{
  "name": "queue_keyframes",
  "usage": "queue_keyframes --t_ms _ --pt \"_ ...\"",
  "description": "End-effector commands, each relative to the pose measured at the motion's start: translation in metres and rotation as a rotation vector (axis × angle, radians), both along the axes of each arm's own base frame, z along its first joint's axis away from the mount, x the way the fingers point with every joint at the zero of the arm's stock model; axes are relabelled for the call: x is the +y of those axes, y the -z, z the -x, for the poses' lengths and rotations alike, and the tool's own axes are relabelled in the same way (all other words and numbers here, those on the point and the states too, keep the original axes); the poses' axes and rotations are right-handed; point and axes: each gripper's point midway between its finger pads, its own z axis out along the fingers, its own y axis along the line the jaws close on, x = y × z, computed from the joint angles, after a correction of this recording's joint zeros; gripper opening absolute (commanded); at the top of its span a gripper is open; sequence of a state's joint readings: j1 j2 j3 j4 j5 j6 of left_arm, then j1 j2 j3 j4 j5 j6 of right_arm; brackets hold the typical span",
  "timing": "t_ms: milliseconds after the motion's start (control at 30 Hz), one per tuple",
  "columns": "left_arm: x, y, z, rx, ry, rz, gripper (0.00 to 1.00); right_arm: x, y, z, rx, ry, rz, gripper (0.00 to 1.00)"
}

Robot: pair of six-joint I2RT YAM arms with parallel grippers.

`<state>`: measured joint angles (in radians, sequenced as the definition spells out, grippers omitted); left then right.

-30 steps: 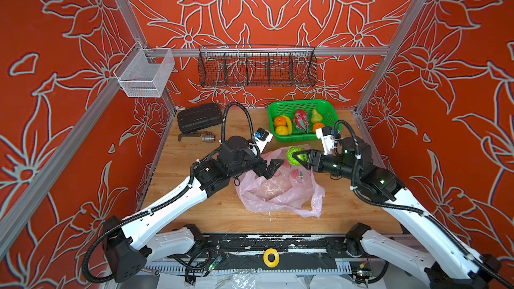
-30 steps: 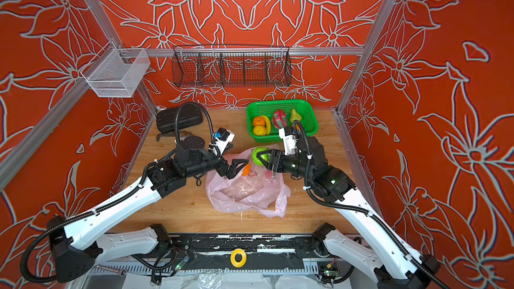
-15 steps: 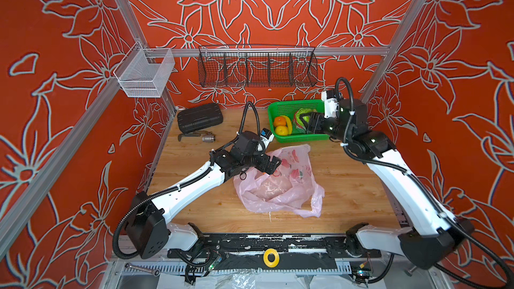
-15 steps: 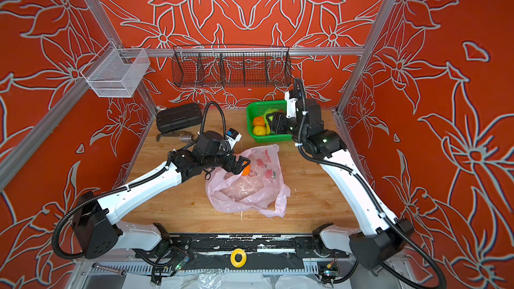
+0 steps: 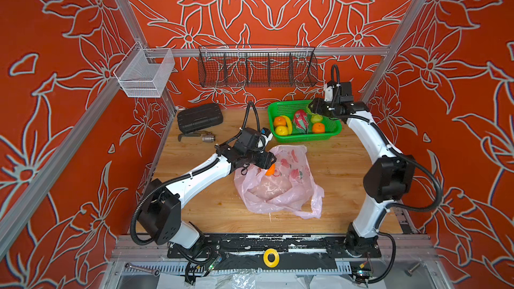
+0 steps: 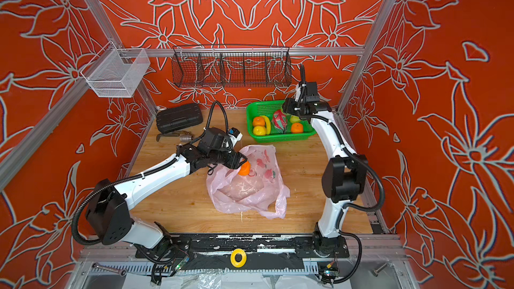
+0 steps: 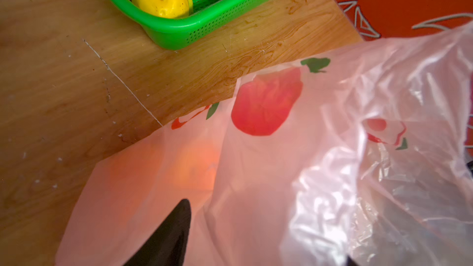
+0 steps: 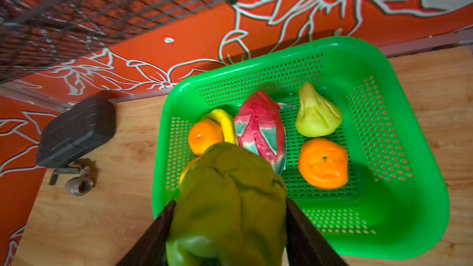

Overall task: Untie the knot of the plastic bag and take out the fruit
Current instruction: Place the fruit in the basket.

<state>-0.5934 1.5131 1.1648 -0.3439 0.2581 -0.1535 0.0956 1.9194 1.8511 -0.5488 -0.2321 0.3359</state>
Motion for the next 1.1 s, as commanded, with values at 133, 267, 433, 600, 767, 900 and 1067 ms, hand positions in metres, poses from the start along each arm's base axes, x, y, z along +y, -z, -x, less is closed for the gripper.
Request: queue_keyframes --t_ms 133,267,433,600,767,900,1067 --pt "0.010 0.038 0.009 0.164 -0.047 -0.026 0.40 -0.008 0.044 -0.029 0.088 -0.023 0.057 0.48" --pt "0.020 0.048 0.015 0.182 -0.083 -0.040 0.28 -0.011 0.069 -0.040 0.133 -0.026 0.084 0.48" --pt "0.034 0.045 0.016 0.177 -0.130 -0.041 0.20 -0.026 0.093 -0.044 0.180 0.024 0.150 0.48" --pt "0.040 0.038 0.018 0.169 -0.154 -0.037 0.18 -0.044 0.108 -0.046 0.205 0.070 0.174 0.48" --pt "0.039 0.027 0.017 0.150 -0.149 -0.017 0.33 -0.034 0.130 -0.049 0.244 0.015 0.090 0.49" --pt "0.039 0.009 0.019 0.121 -0.147 0.005 0.54 -0.031 0.143 -0.050 0.271 0.013 0.070 0.58" --pt "0.047 -0.012 0.025 0.083 -0.166 0.020 0.72 -0.033 0.125 -0.044 0.256 0.034 0.065 0.81"
